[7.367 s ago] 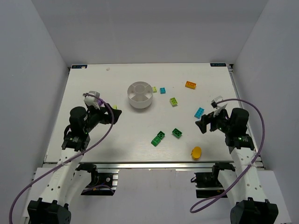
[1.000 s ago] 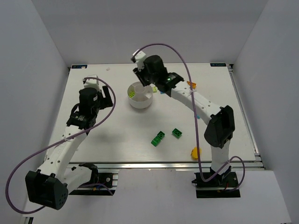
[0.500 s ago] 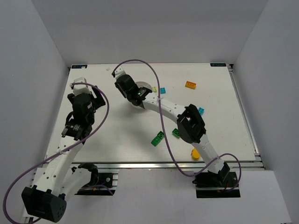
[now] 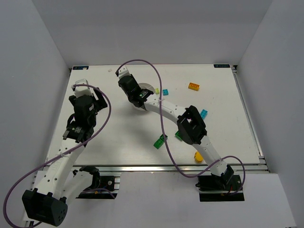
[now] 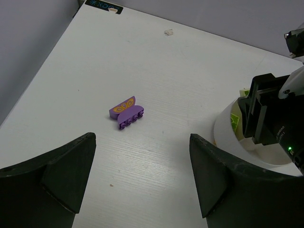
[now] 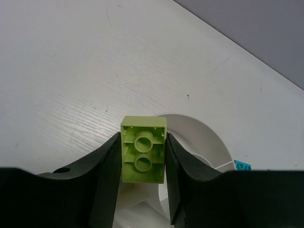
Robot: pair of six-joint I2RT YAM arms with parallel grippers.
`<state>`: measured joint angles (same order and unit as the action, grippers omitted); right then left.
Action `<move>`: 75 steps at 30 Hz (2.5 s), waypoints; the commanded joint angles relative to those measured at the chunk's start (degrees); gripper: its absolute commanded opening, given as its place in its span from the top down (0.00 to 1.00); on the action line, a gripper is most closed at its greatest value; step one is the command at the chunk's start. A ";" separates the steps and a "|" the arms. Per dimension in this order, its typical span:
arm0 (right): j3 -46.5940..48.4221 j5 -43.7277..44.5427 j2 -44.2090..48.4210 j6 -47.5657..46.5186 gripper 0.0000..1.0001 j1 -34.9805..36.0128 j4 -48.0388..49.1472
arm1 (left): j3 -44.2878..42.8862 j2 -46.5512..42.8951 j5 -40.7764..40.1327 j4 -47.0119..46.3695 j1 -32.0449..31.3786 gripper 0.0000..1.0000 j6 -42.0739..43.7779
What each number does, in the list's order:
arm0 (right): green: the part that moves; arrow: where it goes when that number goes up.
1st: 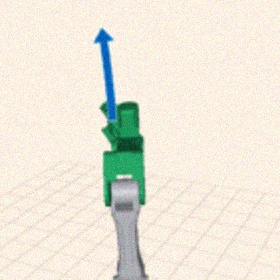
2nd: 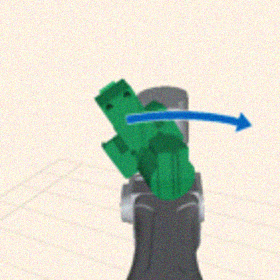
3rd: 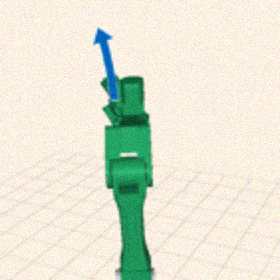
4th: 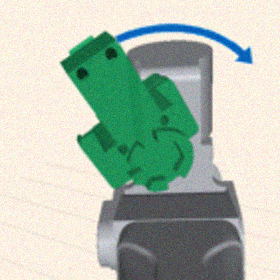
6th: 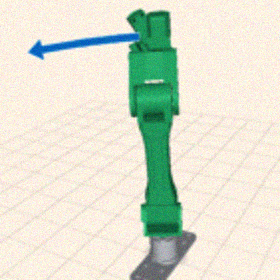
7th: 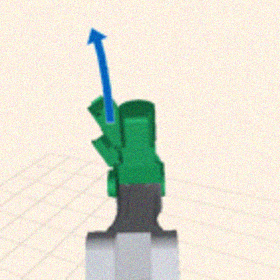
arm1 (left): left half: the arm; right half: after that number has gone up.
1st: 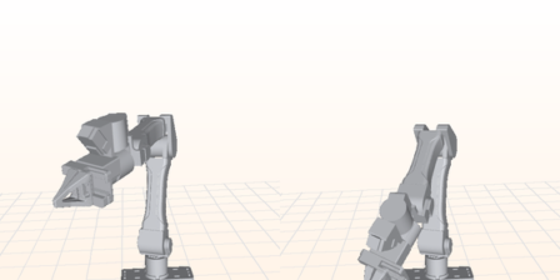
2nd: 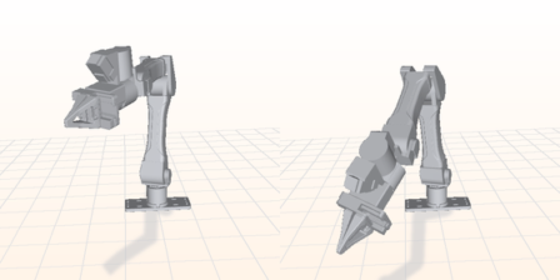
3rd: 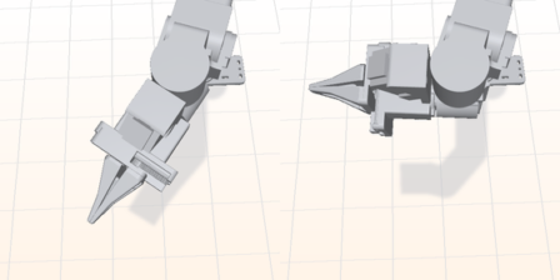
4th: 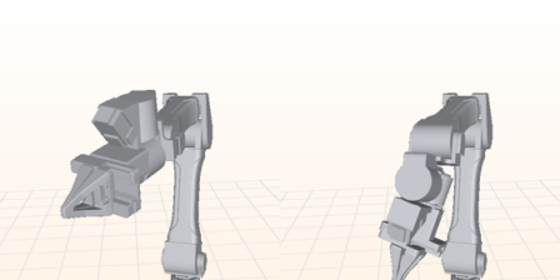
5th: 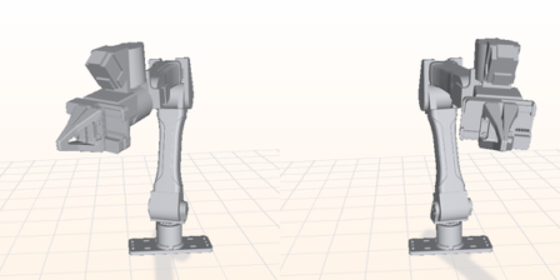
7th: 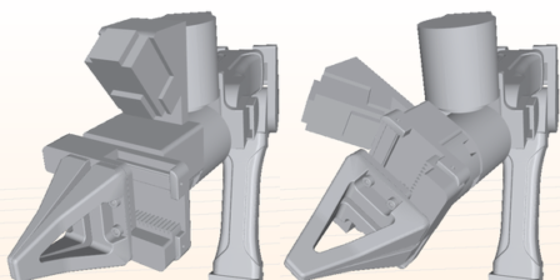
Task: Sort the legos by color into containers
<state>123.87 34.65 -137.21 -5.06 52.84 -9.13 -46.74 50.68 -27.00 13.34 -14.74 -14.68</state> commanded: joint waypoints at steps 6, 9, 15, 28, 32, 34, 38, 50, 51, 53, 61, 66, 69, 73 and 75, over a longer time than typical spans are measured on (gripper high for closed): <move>1.37 1.29 -0.52 -0.30 0.90 -0.02 2.89 | 0.16 -0.84 0.20 -0.69 0.06 0.11 -0.35; 1.11 1.12 -0.60 0.05 0.88 -0.02 2.71 | 0.16 -0.84 0.20 -0.78 0.06 0.11 -0.35; 0.49 0.59 -0.60 0.49 0.83 -0.02 2.27 | 0.16 -0.84 0.20 -0.78 0.06 0.11 -0.35; -0.39 -0.20 -0.61 1.10 0.68 -0.02 1.48 | 0.25 -1.02 0.02 -0.78 0.06 0.11 -0.44; -2.75 -0.73 0.18 1.02 0.67 -0.02 2.79 | 0.25 -1.02 -0.07 -0.69 0.06 0.11 -0.44; -3.38 -0.90 0.71 0.93 0.67 -0.02 3.68 | 0.25 -1.10 -0.07 -0.78 0.06 0.10 -0.44; -3.29 -0.82 0.62 1.02 0.63 -0.02 3.32 | 0.25 -1.19 -0.15 -0.78 0.06 0.10 -0.44; -3.38 -1.17 2.55 0.93 0.44 0.16 3.24 | 0.25 -1.19 -0.24 -0.86 0.06 0.10 -0.44; -3.29 -1.43 2.73 0.84 0.44 0.16 3.15 | 0.16 -1.11 -0.24 -0.86 0.06 0.10 -0.44; -3.29 -2.31 4.22 0.93 0.44 0.25 2.80 | 0.25 -1.11 -0.24 -0.78 0.06 0.10 -0.44; 0.05 -6.09 9.50 0.32 0.44 0.07 0.42 | 0.42 -1.19 0.11 -0.95 0.06 0.10 -0.44; -0.30 -5.12 12.22 -0.74 0.44 -1.50 0.25 | 0.51 -1.02 0.29 -1.13 0.06 0.10 -0.35; -0.65 -9.41 14.94 1.45 0.63 -5.10 -3.61 | 1.04 -1.46 1.25 -1.91 0.06 0.12 0.08; -7.40 -23.46 21.43 6.01 0.79 -14.65 -7.75 | 1.48 -1.28 4.75 -3.06 0.06 0.36 0.88; -14.34 -33.92 23.48 6.38 0.76 -17.77 -7.14 | 2.00 -1.46 6.96 -4.29 0.06 0.60 1.76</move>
<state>115.55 14.66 -118.04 -1.58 41.67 -13.72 -45.28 50.39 -23.97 11.55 -14.74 -14.02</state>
